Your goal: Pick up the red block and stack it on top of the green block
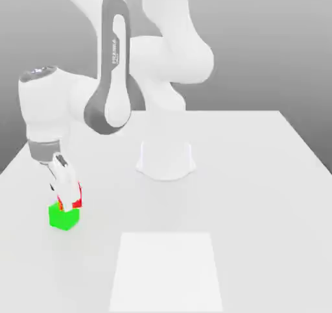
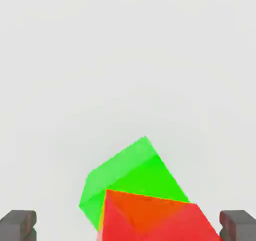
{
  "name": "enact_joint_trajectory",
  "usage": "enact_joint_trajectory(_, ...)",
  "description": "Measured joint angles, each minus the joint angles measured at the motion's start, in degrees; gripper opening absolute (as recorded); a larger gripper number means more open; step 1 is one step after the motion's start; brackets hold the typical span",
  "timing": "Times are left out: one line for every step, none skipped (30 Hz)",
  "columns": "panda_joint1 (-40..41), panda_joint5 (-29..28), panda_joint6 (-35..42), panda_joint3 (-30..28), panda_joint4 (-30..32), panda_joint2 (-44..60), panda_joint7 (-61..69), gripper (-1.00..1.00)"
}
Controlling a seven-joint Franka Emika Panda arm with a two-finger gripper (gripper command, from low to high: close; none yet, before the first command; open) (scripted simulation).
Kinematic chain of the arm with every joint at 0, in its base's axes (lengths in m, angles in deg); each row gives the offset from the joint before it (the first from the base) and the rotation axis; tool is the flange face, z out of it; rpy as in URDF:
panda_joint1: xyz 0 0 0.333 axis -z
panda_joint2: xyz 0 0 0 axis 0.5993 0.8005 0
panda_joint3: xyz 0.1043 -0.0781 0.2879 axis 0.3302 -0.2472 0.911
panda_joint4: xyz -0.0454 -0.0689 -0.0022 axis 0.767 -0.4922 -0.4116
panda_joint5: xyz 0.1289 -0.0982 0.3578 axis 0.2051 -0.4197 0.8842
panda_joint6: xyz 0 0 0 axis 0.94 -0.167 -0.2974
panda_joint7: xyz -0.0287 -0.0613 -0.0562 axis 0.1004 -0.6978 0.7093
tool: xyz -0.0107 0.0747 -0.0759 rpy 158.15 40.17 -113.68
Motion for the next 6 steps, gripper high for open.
enact_joint_trajectory(0.34,-1.48,1.23,-0.17,0.06,-1.35,-1.04,1.0)
enact_joint_trajectory(0.88,-3.13,2.85,-0.15,0.14,-3.1,-2.19,1.0)
enact_joint_trajectory(1.45,-4.63,4.67,0.05,0.21,-5.03,-3.24,1.0)
enact_joint_trajectory(1.94,-5.89,6.58,0.32,0.28,-7.06,-4.12,1.0)
enact_joint_trajectory(2.26,-7.01,8.55,0.43,0.36,-9.14,-4.9,1.0)
enact_joint_trajectory(2.73,-7.86,10.55,0.74,0.43,-11.24,-5.49,1.0)
